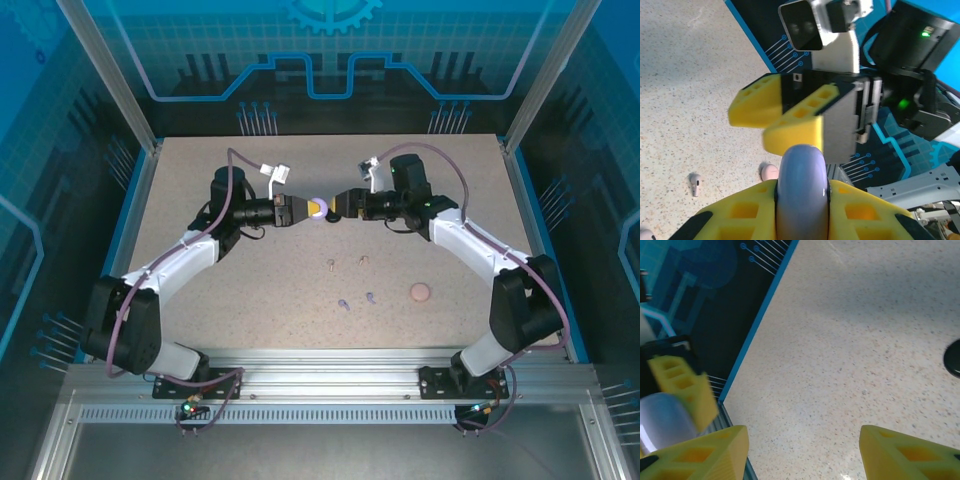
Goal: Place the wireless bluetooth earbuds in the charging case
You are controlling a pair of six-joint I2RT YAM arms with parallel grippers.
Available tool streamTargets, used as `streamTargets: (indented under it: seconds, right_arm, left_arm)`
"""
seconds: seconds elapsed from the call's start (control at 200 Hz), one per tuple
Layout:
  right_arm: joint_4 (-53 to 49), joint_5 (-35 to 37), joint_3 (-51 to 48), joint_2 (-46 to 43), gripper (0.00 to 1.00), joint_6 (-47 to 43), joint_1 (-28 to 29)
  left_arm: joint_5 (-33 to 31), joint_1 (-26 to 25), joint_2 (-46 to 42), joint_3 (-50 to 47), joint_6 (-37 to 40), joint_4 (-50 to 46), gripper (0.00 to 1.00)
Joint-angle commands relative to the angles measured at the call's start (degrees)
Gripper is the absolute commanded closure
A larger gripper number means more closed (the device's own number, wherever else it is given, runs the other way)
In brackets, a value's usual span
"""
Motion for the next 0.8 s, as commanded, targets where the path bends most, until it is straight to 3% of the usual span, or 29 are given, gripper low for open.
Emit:
streamTargets:
  seconds: [0.0, 0.26, 0.515, 0.67, 0.795]
  right_arm:
    - [0.3, 0.4, -0.9, -1.4, 0.39, 0.3, -0.6]
    - [-2.5, 1.4, -0.2, -5.8, 0.37, 1.9, -1.1]
    - [-11.3, 11.4, 7.1, -5.3, 0.18, 22.9, 0.1]
    - [-10.4, 13.0, 9.7, -1.5, 0.15, 35.8, 3.6]
    - [-12.0, 16.2, 13.8, 1.8, 0.15, 40.8, 7.7]
  left_arm:
    - [1.9, -0.3, -1.8, 1.1, 1.7, -0.6, 1.00]
    - [0.6, -0.3, -1.6, 0.5, 2.0, -0.1, 1.00]
    - [-8.5, -0.3, -4.1, -3.3, 1.5, 4.2, 1.00]
    - [-10.9, -0.3, -5.1, -4.9, 0.5, 7.4, 1.00]
    - [-11.3, -0.4, -5.4, -5.3, 0.3, 8.1, 1.00]
